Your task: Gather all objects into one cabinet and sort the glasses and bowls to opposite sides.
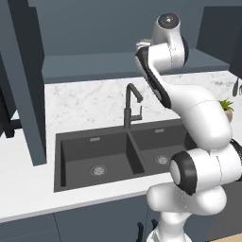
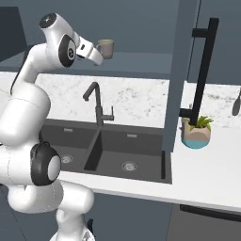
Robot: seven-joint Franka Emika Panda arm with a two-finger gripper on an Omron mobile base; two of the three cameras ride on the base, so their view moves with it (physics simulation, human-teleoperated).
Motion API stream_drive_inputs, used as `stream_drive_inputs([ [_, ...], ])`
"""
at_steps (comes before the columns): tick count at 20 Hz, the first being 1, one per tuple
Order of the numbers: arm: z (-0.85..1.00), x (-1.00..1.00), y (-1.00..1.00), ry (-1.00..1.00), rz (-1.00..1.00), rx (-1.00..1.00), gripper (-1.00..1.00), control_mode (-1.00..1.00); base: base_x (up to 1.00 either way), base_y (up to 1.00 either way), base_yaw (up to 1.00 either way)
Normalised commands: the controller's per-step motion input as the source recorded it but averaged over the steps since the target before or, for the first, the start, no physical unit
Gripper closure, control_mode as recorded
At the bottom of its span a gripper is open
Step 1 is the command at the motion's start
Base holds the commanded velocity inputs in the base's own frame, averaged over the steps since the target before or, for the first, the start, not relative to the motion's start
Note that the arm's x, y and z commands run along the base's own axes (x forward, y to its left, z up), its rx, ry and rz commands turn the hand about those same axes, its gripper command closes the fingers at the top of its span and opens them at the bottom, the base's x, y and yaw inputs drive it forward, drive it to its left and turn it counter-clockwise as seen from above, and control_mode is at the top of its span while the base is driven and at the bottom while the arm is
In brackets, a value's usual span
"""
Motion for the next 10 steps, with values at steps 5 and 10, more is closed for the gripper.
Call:
stream_drive_inputs([
  [5,0.16,0.00,0.02,-0.22,0.01,-0.14,-1.00,-1.00,0.00,0.00,0.00],
  [10,0.07,-0.23,0.05,-0.11,0.00,-0.03,-1.00,-1.00,0.00,0.00,0.00],
])
